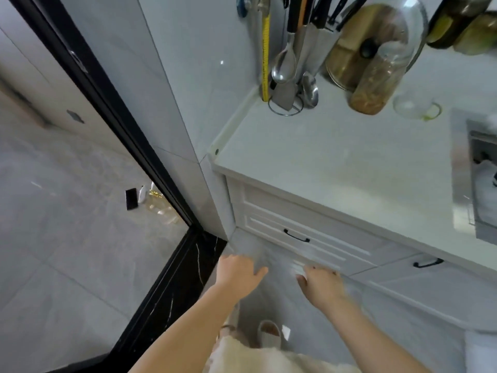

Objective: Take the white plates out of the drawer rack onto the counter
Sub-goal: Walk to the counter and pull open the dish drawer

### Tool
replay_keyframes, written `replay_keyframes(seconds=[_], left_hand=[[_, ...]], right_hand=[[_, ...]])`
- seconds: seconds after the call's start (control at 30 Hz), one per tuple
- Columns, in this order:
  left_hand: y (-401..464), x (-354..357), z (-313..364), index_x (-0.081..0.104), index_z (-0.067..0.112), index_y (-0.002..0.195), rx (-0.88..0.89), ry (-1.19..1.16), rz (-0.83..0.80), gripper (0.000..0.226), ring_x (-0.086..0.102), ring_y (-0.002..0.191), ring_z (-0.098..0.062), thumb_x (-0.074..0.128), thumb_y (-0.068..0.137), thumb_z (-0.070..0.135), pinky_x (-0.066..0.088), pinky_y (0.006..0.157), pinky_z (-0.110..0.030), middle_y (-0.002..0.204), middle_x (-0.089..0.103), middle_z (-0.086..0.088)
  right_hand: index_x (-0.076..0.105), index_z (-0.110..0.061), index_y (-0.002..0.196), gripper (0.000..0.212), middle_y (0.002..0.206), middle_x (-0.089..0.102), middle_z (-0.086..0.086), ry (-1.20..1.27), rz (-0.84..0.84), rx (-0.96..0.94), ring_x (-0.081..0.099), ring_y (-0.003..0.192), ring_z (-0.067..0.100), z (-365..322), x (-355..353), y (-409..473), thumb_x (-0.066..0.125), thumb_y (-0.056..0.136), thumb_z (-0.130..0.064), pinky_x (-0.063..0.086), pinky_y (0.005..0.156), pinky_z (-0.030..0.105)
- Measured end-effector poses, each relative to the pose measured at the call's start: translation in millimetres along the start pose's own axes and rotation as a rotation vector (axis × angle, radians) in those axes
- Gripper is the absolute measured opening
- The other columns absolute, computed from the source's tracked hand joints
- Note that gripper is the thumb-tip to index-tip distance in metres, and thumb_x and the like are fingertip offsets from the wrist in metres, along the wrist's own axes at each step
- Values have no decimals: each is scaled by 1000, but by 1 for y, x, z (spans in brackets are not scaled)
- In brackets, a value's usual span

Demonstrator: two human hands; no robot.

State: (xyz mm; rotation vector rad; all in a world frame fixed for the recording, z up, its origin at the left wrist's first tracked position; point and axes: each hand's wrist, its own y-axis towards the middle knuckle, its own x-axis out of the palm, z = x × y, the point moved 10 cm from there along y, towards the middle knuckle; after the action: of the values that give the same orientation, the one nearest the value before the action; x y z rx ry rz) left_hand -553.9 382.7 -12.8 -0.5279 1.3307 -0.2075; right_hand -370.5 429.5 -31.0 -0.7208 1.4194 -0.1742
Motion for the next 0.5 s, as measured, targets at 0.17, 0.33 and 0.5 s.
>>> replay_keyframes(seconds=[0.17,0.33,0.5], left_hand=[[33,-6,21,63,19,102,135,84,-29,55,62,90,-21,31,90,62,42,85,-34,89,70,0],[61,-12,29,66,20,107,255,169,-50,58,62,100,-21,31,89,63,40,91,-36,104,70,0],[86,-14,32,65,20,111,360,240,-79,59,62,102,-21,30,90,62,43,87,-35,108,70,-1]], right_hand=[[55,-16,116,40,123,63,6,95,-39,169,56,117,26,29,8,-2,31,97,-41,39,98,39],[53,-15,120,41,124,62,7,176,-56,313,55,118,27,37,9,-6,30,96,-40,38,100,40],[52,-15,121,41,125,61,8,224,-46,411,54,119,26,33,0,-2,30,97,-39,37,100,39]])
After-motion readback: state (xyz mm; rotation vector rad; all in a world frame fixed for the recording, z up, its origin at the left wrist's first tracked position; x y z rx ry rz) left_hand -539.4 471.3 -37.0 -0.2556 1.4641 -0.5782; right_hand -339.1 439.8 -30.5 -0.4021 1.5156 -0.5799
